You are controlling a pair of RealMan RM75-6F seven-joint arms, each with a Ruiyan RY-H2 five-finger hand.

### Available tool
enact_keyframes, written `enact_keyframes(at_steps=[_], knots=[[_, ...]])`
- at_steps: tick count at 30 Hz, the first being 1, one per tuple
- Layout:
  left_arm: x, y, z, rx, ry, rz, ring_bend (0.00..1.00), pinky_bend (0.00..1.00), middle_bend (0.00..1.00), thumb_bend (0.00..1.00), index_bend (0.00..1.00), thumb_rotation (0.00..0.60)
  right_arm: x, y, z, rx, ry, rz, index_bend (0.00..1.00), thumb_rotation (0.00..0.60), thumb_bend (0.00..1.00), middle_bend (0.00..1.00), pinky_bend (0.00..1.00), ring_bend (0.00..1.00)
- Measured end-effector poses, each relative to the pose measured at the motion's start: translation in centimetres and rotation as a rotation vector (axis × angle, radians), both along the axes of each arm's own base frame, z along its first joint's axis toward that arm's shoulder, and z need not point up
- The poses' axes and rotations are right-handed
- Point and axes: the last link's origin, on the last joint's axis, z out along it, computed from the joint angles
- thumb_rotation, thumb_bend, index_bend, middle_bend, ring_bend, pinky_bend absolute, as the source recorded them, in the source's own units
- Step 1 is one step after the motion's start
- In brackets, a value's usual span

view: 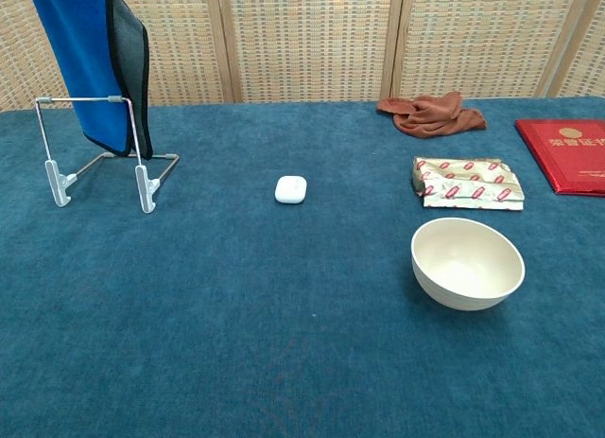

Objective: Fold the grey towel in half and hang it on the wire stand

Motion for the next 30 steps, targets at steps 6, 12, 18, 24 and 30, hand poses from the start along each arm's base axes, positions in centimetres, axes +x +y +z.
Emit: enact_keyframes(at_steps=[6, 12, 18, 24, 30], knots=[[-1.7, -1.9, 0.7, -0.017, -0.016, 0.001, 0.0, 0.0, 0.0, 0.55, 0.68, 0.6, 0.1, 0.2, 0.1, 0.001, -0.008, 0.007, 0.05, 0.6, 0.0, 0.0, 0.0, 0.0], [-3.7, -3.9, 0.3, -0.048, 0.0, 0.021, 0.0, 0.0, 0.0, 0.55, 0.68, 0.6, 0.2, 0.3, 0.3, 0.001, -0.015, 0.019, 0.05, 0.6, 0.0, 0.0, 0.0, 0.0], [-5.3, -6.2, -0.2, -0.07, -0.005, 0.016, 0.0, 0.0, 0.0, 0.55, 0.68, 0.6, 0.4, 0.6, 0.5, -0.001, -0.024, 0.032, 0.05, 0.6, 0.0, 0.0, 0.0, 0.0], [-7.2, -8.5, -0.4, -0.083, 0.03, 0.023, 0.0, 0.0, 0.0, 0.55, 0.69, 0.6, 0.6, 1.0, 0.8, -0.006, -0.034, 0.044, 0.05, 0.6, 0.0, 0.0, 0.0, 0.0], [-9.7, -10.6, -0.9, -0.071, 0.105, 0.04, 0.0, 0.0, 0.0, 0.55, 0.69, 0.6, 0.8, 1.3, 1.0, -0.008, -0.044, 0.062, 0.05, 0.6, 0.0, 0.0, 0.0, 0.0]])
